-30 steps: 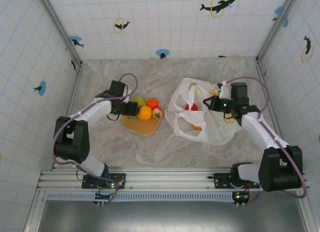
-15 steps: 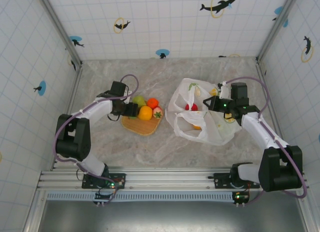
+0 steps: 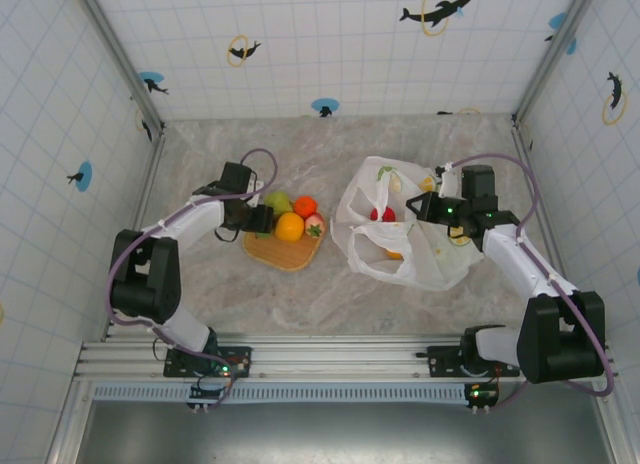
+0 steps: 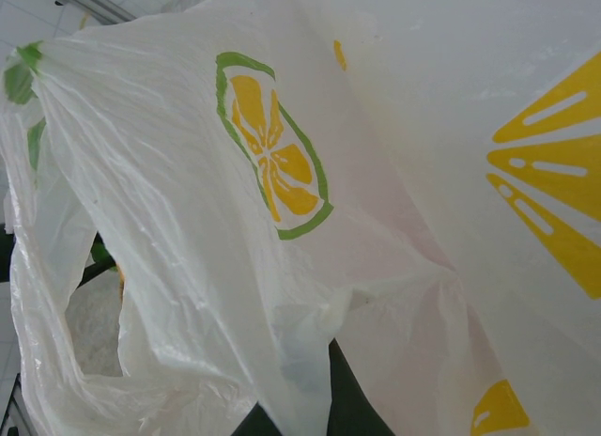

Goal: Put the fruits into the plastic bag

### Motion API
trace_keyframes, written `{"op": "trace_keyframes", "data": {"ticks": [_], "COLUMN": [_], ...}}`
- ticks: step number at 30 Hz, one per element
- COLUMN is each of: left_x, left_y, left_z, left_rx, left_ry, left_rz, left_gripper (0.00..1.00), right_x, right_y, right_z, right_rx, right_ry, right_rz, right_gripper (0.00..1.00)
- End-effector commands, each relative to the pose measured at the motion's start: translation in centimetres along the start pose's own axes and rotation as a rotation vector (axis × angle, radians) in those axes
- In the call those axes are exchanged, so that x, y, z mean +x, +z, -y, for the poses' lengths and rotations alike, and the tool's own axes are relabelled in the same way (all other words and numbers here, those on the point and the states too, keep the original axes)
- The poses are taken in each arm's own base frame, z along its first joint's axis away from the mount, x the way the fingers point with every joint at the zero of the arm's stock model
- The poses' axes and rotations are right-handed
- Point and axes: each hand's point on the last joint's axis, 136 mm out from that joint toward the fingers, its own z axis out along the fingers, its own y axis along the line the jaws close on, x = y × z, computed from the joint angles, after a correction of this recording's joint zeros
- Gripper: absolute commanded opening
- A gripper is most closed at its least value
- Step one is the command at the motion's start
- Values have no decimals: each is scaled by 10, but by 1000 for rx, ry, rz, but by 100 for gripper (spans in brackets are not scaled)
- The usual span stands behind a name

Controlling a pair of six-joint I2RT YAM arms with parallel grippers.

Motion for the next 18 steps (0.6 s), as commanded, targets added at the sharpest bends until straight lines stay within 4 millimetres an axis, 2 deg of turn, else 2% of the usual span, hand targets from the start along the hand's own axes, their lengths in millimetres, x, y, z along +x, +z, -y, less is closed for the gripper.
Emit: {"op": "trace_keyframes", "data": {"ticks": [1, 2, 3, 6, 11, 16, 18], "left_x": [0, -1, 9, 17, 13, -5, -15], "left_y": [-16, -21, -21, -31, -56, -90, -109], "left_z": [-8, -11, -15, -17, -13, 16, 46], "left_rx": [-52, -69, -87, -109, -96, 43, 147], "left_ry": [-3, -3, -8, -10, -21, -34, 1], "left_rz": [37, 49, 34, 51, 119, 249, 318], "left_gripper": [73, 73, 73, 74, 73, 70, 69], "right_x": [1, 1, 1, 2, 2, 3, 3], "right_y": [0, 0, 0, 1, 2, 3, 4], "right_z": [2, 2, 2, 3, 4, 2, 1], "right_rx": [-4, -2, -3, 0, -1, -3, -4], "right_ry": [-6, -4, -6, -4, -1, -2, -2], "right_rz": [4, 3, 2, 1, 0, -2, -2], "right_gripper": [0, 0, 0, 0, 0, 0, 0]}}
